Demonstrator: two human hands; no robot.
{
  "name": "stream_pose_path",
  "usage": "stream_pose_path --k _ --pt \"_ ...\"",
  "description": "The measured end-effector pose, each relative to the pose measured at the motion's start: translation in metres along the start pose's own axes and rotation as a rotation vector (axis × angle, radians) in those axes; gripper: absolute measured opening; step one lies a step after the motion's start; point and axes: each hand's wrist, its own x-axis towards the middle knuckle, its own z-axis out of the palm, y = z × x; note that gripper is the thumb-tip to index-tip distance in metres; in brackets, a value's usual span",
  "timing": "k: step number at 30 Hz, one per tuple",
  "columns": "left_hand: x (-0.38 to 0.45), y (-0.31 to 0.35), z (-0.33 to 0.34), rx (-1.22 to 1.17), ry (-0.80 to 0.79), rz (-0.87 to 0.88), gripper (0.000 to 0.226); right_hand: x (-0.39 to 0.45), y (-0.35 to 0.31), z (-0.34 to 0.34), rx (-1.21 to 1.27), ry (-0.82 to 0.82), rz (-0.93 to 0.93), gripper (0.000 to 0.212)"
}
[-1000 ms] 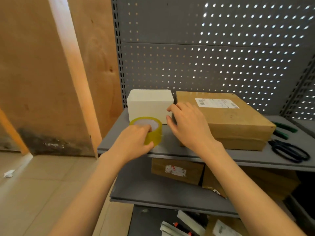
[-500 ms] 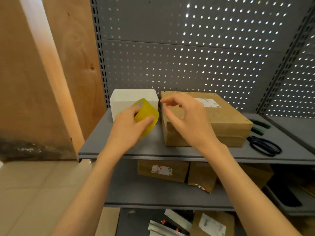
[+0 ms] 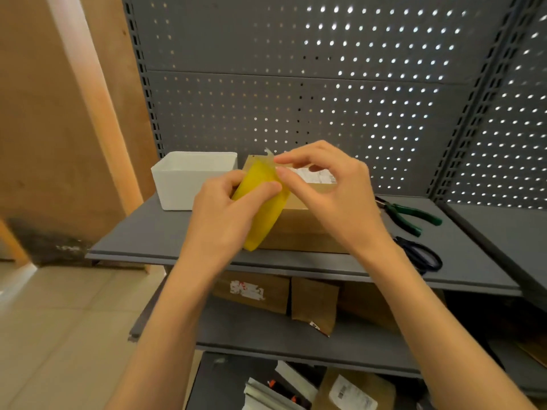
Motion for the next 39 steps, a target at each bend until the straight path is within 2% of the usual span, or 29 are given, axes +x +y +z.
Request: stream_pose_path --k 5,9,17,22,28,30,33,35,39 --pt "-0.023 0.015 0.041 -0.051 0.013 -0.033 0.024 -0.015 0.018 -0.039 0.063 -0.049 -0.027 0.019" --pt "-0.034 0.019 0.071 -0.068 0.011 -0.058 0.006 -0.025 0.032 -0.066 0.140 -0.108 0.022 0.021" --pt "-0.042 0.025 0.103 -0.027 -0.056 -0.051 0.014 -0.033 0.052 -0.094 0.263 -0.222 0.181 0.016" --pt "-0.043 0.026 0.118 -0.026 -0.086 -0.065 0.013 -0.040 0.064 -0.104 0.408 -0.171 0.279 0.010" --pt "-0.044 0.024 0.140 -0.049 -0.163 -0.113 0.025 -0.050 0.081 -0.109 0.324 -0.110 0.283 0.005" --pt "-0.044 0.025 0.147 -0.106 -0.238 -0.168 0.023 -0.051 0.086 -0.112 0.349 -0.115 0.334 0.007" --pt "-0.046 0.025 0.154 -0.173 -0.316 -0.204 0.016 -0.054 0.095 -0.122 0.413 -0.241 0.474 0.008" --pt "-0.049 0.023 0.159 -0.193 -0.343 -0.215 0.017 -0.057 0.103 -0.127 0.480 -0.322 0.578 0.012" --pt "-0.052 0.019 0.169 -0.200 -0.379 -0.227 0.023 -0.063 0.111 -0.132 0.605 -0.350 0.697 0.020"
